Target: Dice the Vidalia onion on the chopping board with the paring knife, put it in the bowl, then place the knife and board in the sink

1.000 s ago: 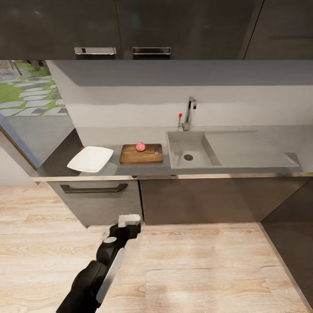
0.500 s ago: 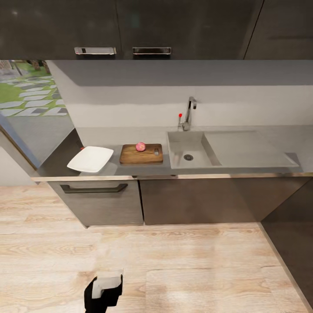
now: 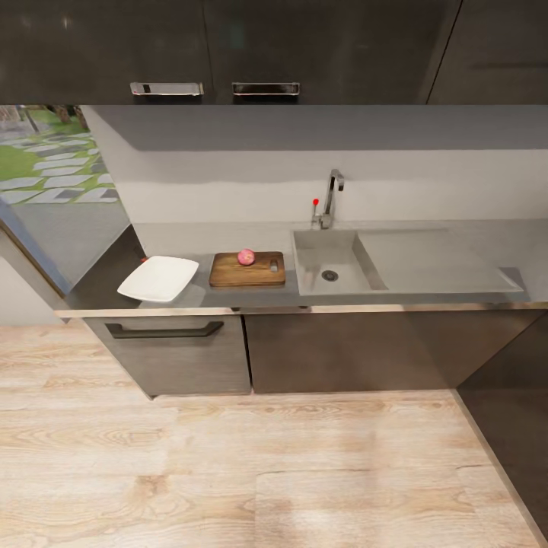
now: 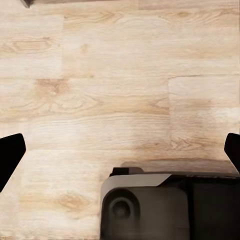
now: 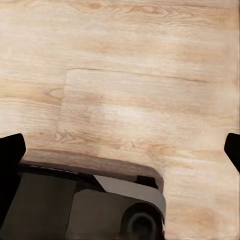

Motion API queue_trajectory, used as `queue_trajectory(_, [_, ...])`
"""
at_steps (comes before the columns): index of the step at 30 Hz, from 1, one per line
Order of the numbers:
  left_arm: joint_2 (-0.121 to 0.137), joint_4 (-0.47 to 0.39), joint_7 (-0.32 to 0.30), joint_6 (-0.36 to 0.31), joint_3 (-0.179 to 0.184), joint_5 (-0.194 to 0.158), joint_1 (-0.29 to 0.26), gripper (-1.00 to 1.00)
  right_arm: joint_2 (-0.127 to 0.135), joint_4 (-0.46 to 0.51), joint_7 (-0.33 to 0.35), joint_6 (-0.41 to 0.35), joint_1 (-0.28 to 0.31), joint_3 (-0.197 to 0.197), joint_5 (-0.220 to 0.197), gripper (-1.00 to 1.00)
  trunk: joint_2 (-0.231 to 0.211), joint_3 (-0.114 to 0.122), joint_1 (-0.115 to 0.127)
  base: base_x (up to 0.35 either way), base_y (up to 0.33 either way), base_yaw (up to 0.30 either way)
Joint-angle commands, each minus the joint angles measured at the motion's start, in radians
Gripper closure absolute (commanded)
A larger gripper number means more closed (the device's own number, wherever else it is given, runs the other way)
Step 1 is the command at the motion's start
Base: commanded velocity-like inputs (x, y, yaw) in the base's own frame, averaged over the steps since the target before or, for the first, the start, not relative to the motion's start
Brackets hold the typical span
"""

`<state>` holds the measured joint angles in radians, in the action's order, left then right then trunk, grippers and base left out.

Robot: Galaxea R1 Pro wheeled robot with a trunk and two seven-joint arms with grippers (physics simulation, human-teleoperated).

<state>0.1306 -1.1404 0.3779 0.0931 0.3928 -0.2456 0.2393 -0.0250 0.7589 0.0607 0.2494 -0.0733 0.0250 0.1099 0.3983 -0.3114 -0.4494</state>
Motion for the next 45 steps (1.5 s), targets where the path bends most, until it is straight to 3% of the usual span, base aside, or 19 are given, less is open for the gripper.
queue_trajectory(1, [-0.001,0.023,0.006,0.006,0.004,-0.01,0.0,-1.0,0.009,-0.034,-0.005,0.002,0.0,-0.002,0.01,-1.0,0.002,-0.001,-0.001,0.0,0.0,0.0])
queue_trajectory(5, [-0.008,0.082,0.004,0.006,0.004,-0.012,0.0,-1.0,0.026,-0.152,-0.02,0.001,0.0,-0.002,0.01,-1.0,0.002,-0.001,-0.001,0.0,0.0,0.0])
queue_trajectory(15, [-0.012,0.134,0.004,0.005,0.003,-0.012,0.0,-1.0,0.019,-0.345,-0.021,0.0,0.0,0.002,0.007,-1.0,0.002,-0.001,-0.001,0.0,0.0,0.0])
queue_trajectory(45, [-0.026,0.171,0.004,0.005,0.003,-0.012,0.0,-1.0,0.019,-0.369,-0.021,-0.001,0.0,0.001,0.007,-1.0,0.002,-0.001,-0.001,0.0,0.0,0.0])
